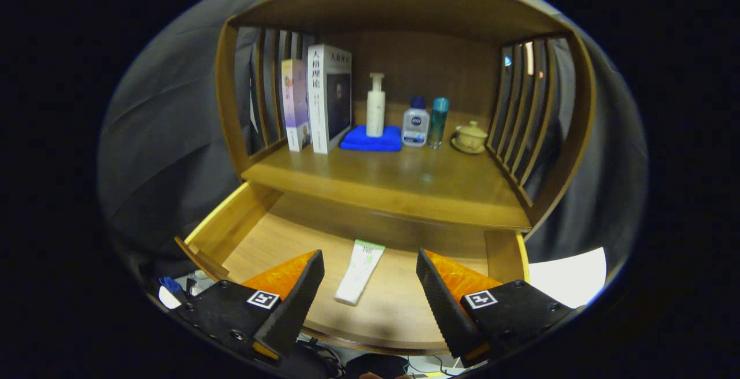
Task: Pull open the drawer, take out the items inside it, and place them on the countertop above the cabinet.
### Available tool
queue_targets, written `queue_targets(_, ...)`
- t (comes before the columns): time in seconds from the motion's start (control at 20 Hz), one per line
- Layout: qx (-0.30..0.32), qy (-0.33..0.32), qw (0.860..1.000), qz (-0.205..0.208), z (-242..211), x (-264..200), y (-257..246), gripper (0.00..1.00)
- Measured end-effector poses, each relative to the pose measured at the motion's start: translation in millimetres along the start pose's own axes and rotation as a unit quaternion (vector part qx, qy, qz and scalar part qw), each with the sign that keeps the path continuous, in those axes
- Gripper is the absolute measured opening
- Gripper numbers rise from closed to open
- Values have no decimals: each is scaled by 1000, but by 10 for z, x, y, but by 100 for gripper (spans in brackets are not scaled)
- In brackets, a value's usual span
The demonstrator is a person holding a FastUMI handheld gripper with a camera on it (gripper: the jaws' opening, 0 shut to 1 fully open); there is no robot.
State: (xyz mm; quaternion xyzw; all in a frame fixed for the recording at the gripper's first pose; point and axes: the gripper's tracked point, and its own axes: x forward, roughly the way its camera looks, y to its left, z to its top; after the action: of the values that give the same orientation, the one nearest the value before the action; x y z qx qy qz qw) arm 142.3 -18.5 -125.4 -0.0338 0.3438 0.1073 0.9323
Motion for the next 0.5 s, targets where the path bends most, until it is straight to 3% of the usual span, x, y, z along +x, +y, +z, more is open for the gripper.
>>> queue_targets(0.25,-26,72,997,23,-102,377,81,100)
queue_targets(0.5,-29,168,984,52,-303,719,186,100)
